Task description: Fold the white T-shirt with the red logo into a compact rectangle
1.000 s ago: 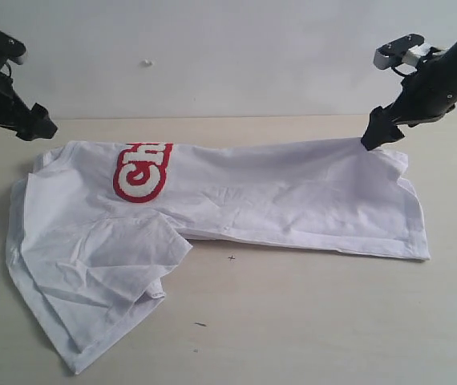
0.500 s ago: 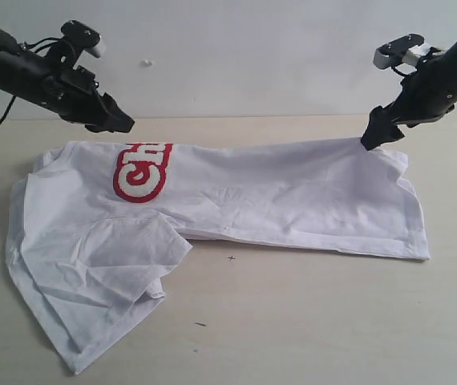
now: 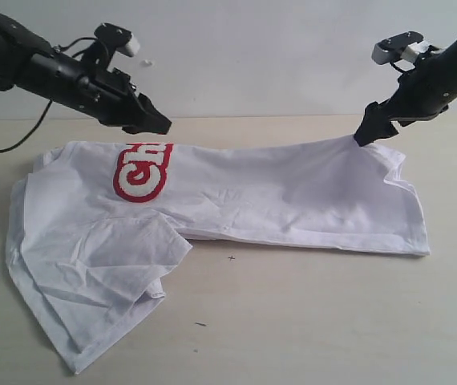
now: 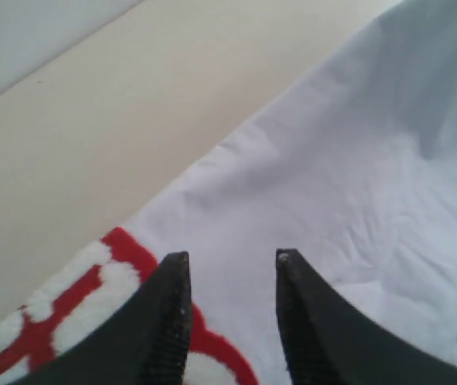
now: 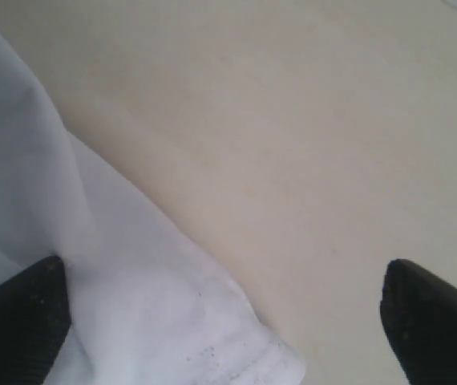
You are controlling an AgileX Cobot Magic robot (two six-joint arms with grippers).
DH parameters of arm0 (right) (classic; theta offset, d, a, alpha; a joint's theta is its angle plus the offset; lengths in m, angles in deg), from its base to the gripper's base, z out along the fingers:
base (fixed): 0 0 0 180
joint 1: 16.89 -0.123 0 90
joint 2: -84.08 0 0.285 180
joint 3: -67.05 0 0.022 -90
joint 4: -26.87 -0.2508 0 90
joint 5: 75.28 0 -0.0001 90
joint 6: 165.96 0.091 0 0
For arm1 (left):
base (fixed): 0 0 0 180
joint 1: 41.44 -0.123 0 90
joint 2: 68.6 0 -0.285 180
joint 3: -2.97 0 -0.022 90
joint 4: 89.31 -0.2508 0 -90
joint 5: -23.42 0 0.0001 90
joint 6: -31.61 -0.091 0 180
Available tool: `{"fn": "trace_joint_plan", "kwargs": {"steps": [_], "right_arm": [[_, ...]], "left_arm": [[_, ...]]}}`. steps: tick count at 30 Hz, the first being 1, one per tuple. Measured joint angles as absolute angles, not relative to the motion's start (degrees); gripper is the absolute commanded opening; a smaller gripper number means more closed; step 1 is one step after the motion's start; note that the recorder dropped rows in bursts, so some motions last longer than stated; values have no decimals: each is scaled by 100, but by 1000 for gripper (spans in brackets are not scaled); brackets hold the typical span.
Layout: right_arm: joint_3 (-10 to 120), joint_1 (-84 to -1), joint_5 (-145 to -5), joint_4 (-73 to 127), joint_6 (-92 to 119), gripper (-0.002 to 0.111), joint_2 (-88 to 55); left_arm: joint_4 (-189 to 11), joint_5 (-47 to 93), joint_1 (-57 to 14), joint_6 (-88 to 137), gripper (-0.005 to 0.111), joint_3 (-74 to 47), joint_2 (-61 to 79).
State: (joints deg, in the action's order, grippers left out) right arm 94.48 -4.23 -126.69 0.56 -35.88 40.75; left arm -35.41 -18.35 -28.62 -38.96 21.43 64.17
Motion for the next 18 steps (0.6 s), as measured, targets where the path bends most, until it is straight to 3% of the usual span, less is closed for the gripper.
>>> {"fn": "trace_joint_plan", "kwargs": {"steps": [18], "right_arm": [[9448,-423,-12565,56,-3555,101,4075]], "left_arm": [[-3800,-1453,-2555,-3696,37,2143,7225]]}}
